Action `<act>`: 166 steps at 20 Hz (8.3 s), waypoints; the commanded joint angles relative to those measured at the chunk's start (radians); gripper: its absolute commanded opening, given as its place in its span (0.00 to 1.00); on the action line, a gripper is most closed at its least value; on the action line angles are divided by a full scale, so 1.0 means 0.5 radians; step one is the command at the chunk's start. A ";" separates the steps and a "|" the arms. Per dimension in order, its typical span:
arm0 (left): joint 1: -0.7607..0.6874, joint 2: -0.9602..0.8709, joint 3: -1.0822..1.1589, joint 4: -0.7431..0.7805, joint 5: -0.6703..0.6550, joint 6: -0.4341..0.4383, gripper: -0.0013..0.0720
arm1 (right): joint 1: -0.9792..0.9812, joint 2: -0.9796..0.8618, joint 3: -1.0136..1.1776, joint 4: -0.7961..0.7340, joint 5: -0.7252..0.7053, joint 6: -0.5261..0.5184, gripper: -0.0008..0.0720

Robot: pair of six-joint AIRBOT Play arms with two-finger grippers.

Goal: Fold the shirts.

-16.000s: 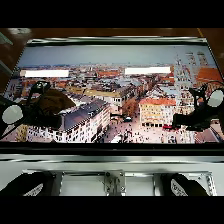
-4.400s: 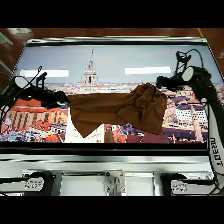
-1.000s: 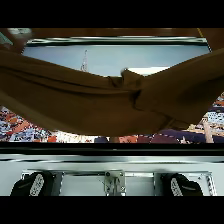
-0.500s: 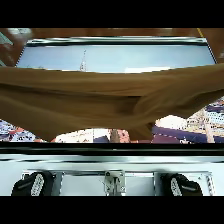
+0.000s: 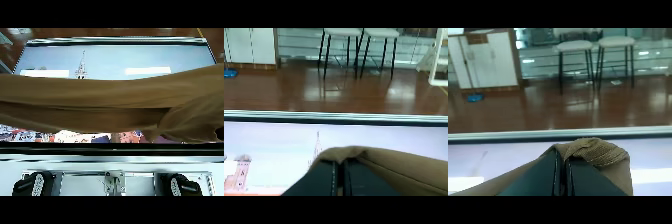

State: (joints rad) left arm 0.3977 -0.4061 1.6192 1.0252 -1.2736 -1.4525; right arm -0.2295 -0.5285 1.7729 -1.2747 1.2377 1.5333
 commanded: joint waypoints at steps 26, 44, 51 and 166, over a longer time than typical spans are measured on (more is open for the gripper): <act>-0.403 -1.910 -0.986 -0.408 0.737 0.524 0.08 | 0.515 -2.505 -0.251 0.104 -0.724 0.116 0.11; 0.261 -1.793 -1.074 -0.002 -0.608 0.495 0.90 | -0.023 -1.931 -0.312 -0.351 0.738 0.001 0.95; 0.488 -1.613 -1.881 -0.047 -0.214 0.575 0.95 | -0.106 -1.931 -0.760 0.243 0.547 -0.018 0.95; -0.447 -1.716 -0.953 -0.309 0.955 0.823 0.08 | 0.582 -1.560 -1.329 0.391 -1.685 -0.634 0.09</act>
State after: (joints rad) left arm 0.2073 -1.1084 1.1393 0.9501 -0.9630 -1.1313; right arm -0.0196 -1.1641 1.1240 -1.1076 0.6834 1.2480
